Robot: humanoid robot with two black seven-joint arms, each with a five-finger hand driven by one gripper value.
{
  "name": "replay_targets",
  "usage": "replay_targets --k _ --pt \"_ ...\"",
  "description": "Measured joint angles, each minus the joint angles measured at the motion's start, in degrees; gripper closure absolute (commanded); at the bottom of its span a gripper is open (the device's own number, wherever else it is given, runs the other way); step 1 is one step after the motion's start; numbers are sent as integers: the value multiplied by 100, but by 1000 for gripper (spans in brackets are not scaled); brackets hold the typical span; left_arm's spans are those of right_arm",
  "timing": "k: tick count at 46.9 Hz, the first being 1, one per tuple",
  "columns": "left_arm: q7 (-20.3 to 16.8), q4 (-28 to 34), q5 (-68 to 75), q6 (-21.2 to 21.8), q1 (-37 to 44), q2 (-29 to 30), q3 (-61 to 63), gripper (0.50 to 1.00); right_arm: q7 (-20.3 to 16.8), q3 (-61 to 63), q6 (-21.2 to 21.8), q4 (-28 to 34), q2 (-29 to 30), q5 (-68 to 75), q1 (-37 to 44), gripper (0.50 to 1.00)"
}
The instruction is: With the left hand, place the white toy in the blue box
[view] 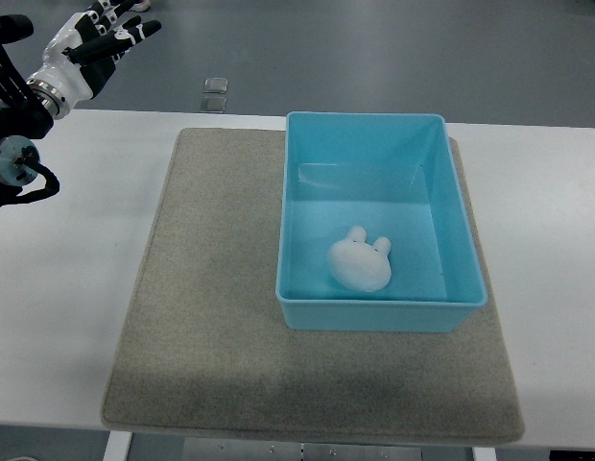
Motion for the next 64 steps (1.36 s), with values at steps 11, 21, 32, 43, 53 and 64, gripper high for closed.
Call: replay_targets --k 11,21,32,43,53,64 --pt "2 20 -148 -18 834 -30 -1062 501 2 1 0 0 0 0 0 564" --pt "2 18 -185 -386 1214 -89 -1235 500 1 0 0 0 0 0 1 564" --pt "-24 -25 -180 -481 1578 -402 -1646 501 0 0 0 0 0 1 -1 564" --pt "-140 -36 -127 -511 1860 -637 -1821 501 -1 0 0 0 0 5 1 564" --pt "-172 -36 -120 -524 1905 -660 -1866 501 -1 3 2 0 0 3 1 564" --pt "-172 -26 -111 -524 1906 -654 -1953 501 -1 15 -10 6 0 4 0 564"
